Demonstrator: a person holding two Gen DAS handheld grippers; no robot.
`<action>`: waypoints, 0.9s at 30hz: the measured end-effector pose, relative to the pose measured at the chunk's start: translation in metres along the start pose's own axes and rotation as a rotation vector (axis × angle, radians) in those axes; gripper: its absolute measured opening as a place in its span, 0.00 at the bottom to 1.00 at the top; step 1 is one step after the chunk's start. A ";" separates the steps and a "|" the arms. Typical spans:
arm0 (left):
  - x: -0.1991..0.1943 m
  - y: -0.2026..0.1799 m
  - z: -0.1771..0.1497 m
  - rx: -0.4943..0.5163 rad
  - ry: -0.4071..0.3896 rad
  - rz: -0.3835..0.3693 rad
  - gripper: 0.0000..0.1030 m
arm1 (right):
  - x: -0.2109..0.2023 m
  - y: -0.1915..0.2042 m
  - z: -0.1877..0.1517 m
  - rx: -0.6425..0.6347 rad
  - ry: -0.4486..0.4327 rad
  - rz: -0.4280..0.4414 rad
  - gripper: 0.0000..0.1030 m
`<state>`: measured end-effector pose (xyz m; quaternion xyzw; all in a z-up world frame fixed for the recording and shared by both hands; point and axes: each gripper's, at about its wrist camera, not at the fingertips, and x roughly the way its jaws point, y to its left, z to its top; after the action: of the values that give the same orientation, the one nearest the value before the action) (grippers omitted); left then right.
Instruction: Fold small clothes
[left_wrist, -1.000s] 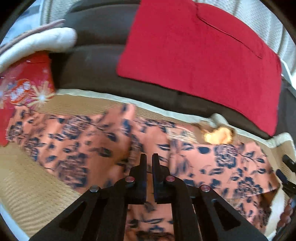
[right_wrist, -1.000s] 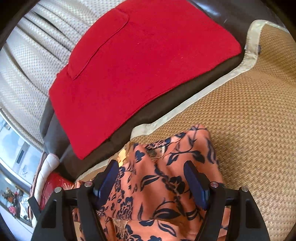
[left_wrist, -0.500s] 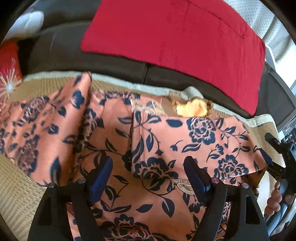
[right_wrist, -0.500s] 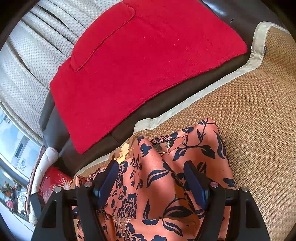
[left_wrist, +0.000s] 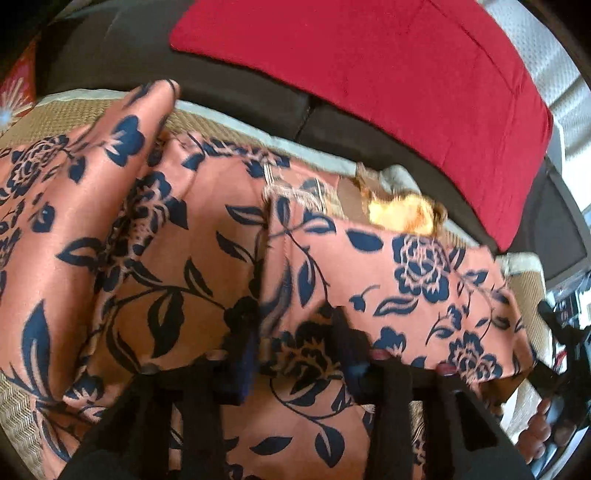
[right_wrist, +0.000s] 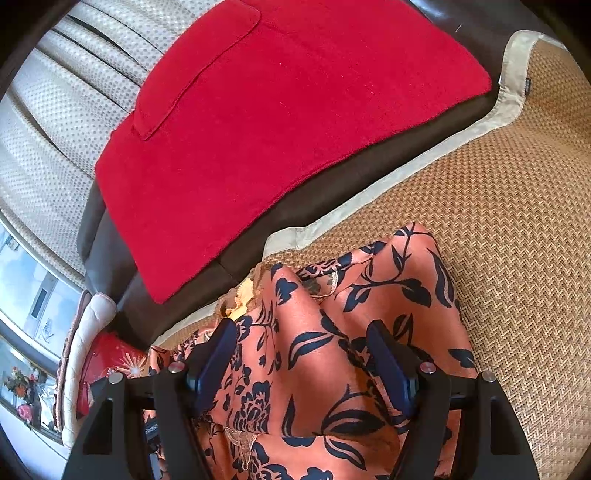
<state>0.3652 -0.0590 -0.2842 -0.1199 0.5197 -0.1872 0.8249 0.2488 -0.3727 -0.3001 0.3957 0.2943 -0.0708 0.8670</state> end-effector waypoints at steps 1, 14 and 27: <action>-0.006 0.002 0.001 0.000 -0.015 0.010 0.06 | 0.000 0.000 0.000 -0.002 0.000 -0.006 0.73; -0.098 -0.006 0.013 0.153 -0.298 0.237 0.05 | -0.003 0.006 0.003 -0.034 -0.004 -0.002 0.48; -0.149 0.088 0.023 -0.110 -0.340 0.286 0.67 | 0.037 0.046 -0.022 -0.166 0.169 0.007 0.48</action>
<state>0.3441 0.0851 -0.1874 -0.1197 0.3946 -0.0167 0.9109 0.2852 -0.3218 -0.3023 0.3280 0.3699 -0.0097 0.8692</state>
